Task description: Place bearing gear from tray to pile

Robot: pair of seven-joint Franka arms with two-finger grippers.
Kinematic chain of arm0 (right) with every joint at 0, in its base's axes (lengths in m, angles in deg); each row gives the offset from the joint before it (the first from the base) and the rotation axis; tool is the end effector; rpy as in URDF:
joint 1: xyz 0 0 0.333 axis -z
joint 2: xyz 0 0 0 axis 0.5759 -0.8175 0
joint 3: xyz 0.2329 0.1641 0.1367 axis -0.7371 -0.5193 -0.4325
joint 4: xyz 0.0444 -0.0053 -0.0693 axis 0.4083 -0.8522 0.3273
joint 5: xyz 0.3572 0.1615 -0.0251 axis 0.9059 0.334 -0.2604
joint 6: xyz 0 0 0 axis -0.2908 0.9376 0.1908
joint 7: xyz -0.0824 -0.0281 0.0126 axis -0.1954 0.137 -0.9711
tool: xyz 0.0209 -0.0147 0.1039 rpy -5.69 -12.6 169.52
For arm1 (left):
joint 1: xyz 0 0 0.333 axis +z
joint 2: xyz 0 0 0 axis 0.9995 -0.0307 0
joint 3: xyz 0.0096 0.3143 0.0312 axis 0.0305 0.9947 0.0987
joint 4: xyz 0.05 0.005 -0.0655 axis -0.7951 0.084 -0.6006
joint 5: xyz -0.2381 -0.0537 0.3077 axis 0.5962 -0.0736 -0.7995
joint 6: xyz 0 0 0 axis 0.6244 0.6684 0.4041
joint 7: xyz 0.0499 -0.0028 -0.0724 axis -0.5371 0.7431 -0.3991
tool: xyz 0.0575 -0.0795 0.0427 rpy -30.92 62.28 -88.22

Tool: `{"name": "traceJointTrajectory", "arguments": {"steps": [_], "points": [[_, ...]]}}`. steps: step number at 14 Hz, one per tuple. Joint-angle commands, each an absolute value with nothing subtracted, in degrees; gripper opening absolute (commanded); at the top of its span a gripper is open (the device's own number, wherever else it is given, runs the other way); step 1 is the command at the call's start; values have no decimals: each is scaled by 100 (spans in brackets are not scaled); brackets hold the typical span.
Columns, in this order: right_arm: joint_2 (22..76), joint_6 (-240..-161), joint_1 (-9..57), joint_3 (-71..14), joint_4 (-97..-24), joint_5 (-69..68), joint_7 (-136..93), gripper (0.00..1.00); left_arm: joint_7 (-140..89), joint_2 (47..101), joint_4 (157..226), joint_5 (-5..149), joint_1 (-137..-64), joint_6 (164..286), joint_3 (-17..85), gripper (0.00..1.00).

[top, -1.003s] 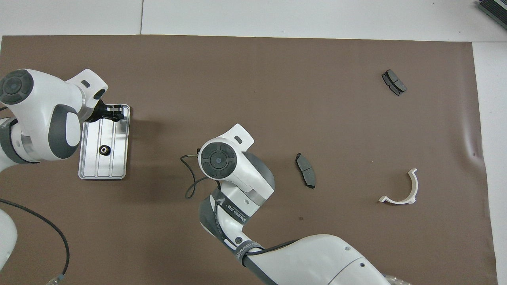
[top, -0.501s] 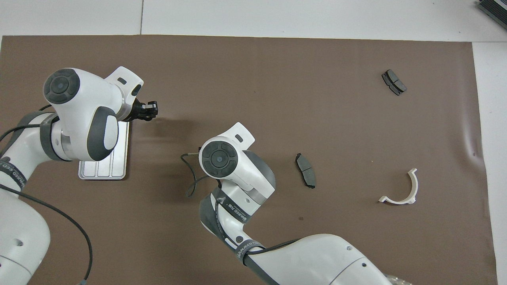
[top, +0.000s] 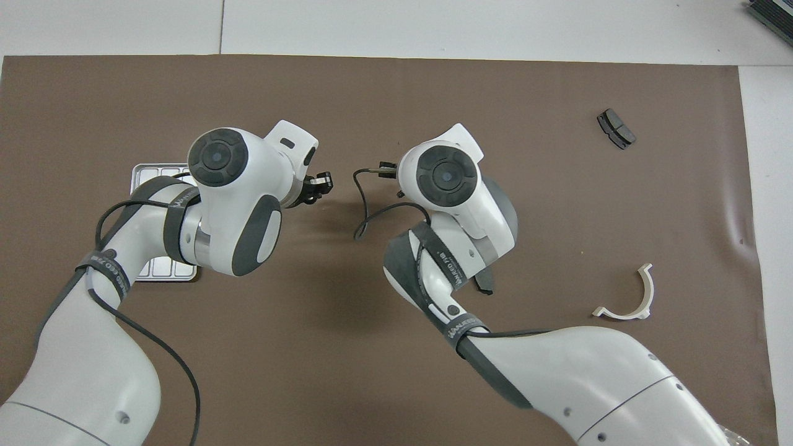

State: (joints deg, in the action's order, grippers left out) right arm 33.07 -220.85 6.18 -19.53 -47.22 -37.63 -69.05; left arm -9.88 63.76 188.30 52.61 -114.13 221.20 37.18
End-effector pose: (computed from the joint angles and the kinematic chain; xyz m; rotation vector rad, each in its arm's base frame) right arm 0.6378 0.3313 0.3499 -3.0317 0.2156 -0.4433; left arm 0.5823 -0.2836 0.3433 2.9977 0.2425 0.1264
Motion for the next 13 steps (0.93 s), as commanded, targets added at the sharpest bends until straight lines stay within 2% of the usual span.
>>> {"name": "traceJointTrajectory", "arguments": {"steps": [1, 4, 5, 6, 8, 9, 11, 13], "points": [[3309, -22512, 1194, -2058, -4870, -3869, -6468, 1, -725, 6272, 18742, 5263, -11855, 22057, 3836, 14], [3291, -22522, 1687, -2058, -4879, -3790, -5983, 1, -725, 6272, 18944, 5254, -12207, 22066, 3836, 14], [3291, -22522, 1819, -2058, -4879, -3790, -5965, 1, -725, 6272, 19023, 5254, -12304, 22074, 3836, 18], [3282, -22531, 1933, -2058, -4887, -3790, -5878, 1, -733, 6272, 19093, 5245, -12357, 22083, 3836, 32], [3291, -22505, 2205, -2076, -5027, -3790, -5632, 2, -734, 6280, 19094, 5245, -12375, 22075, 3836, 72], [3282, -22470, 2276, -2085, -5054, -3781, -5579, 4, -734, 6280, 19050, 5228, -12375, 22031, 3844, 79], [3274, -22478, 2408, -2094, -5142, -3781, -5561, 5, -742, 6280, 18954, 5228, -12270, 21996, 3853, 84], [3273, -22487, 2453, -2094, -5256, -3781, -5517, 18, -821, 6377, 18918, 5219, -11981, 21856, 3984, 84]]}}
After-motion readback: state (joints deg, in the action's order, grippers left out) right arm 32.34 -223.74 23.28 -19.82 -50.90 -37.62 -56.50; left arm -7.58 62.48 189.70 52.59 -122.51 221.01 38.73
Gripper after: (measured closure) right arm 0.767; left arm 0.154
